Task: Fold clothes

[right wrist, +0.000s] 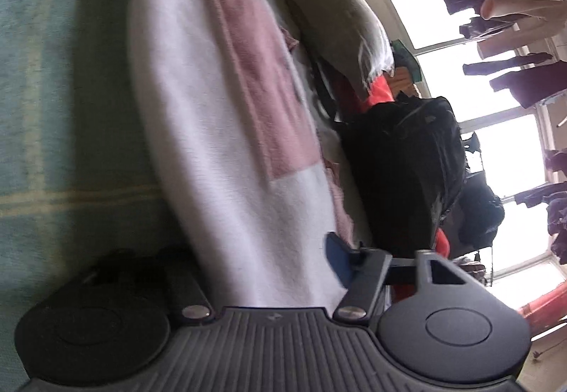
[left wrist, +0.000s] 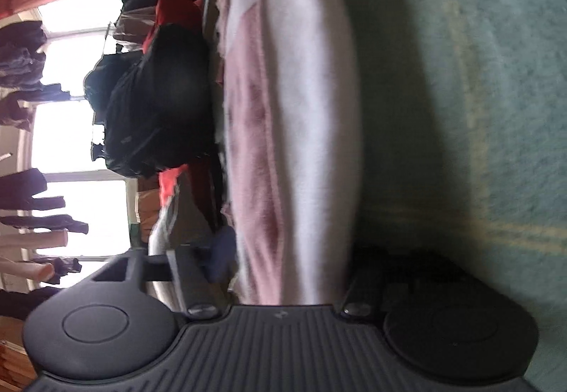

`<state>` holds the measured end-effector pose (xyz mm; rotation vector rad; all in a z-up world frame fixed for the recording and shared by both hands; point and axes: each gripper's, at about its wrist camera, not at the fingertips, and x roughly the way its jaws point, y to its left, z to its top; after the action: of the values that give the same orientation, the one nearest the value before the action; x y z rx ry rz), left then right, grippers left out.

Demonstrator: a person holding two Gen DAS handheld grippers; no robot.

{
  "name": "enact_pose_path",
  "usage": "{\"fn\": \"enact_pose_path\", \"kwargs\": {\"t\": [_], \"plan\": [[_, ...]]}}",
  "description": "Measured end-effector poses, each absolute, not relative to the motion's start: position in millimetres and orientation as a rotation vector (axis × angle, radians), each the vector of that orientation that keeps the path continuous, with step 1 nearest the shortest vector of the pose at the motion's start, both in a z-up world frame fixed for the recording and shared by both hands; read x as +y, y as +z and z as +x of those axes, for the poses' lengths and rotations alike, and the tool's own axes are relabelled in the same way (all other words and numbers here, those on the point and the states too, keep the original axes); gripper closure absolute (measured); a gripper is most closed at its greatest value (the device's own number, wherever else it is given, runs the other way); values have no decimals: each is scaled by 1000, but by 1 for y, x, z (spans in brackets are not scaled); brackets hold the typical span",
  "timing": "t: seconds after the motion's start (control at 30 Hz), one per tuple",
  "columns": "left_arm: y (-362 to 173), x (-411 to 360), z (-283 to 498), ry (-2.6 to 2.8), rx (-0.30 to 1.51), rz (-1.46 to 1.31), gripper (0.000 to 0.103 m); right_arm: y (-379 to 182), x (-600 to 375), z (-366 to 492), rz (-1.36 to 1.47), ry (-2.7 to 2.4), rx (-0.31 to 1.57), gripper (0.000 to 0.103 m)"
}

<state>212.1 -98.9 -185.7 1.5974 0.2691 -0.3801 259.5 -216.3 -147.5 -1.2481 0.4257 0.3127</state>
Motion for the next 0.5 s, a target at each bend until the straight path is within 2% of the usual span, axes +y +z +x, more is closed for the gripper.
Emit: {"fn": "enact_pose_path", "kwargs": {"t": [0.07,0.1,0.13,0.17,0.33,0.4,0.5], "plan": [[-191,-100,212,-378,286,1570,92,-151,-215,257,-1243,319,432,61],[-194,-101,212,-374,291,1556,95,-153,-213,254,-1247,324,435,66],[-195,-101,213,-367,296,1542,95,-157,-212,251,-1254,328,436,77],[-194,-102,215,-358,301,1526,95,-162,-211,248,-1264,326,431,83],[-190,-108,219,-324,332,1511,94,-165,-206,245,-1311,318,416,84],[-187,-111,220,-313,363,1506,92,-166,-203,245,-1374,323,398,81],[-187,-115,220,-298,382,1499,95,-172,-198,247,-1438,313,373,80]]}}
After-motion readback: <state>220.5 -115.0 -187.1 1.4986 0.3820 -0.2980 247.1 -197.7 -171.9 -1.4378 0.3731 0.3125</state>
